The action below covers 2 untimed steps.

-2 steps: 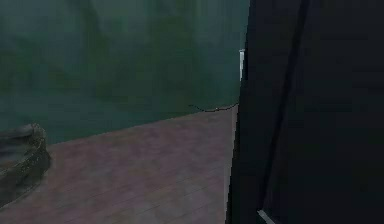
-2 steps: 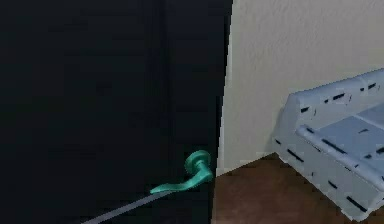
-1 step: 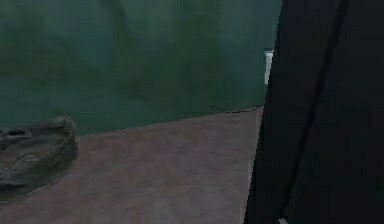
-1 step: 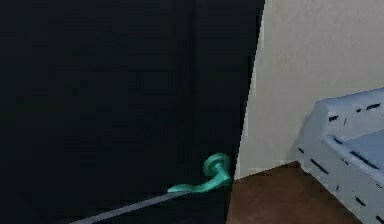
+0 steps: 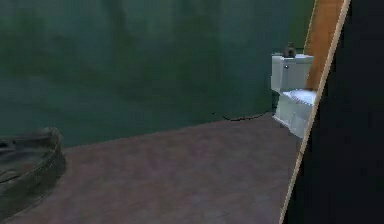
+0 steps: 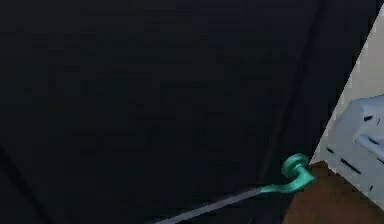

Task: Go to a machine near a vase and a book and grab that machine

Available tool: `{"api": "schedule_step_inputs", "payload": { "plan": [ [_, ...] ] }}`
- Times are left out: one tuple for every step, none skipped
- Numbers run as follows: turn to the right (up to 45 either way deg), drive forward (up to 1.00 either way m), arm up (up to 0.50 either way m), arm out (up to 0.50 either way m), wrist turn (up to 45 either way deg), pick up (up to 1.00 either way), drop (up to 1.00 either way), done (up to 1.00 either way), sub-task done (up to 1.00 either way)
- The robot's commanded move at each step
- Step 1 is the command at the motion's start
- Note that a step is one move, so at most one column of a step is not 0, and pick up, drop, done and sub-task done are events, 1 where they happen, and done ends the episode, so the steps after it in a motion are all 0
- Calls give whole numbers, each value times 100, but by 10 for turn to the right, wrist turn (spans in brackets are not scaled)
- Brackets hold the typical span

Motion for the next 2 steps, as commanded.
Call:
{"api": "schedule_step_inputs", "payload": {
  "plan": [
    [-390, 0, 0, 0, 0, 0, 0, 0, 0],
    [0, 80, 0, 0, 0, 0, 0, 0, 0]
  ]
}}
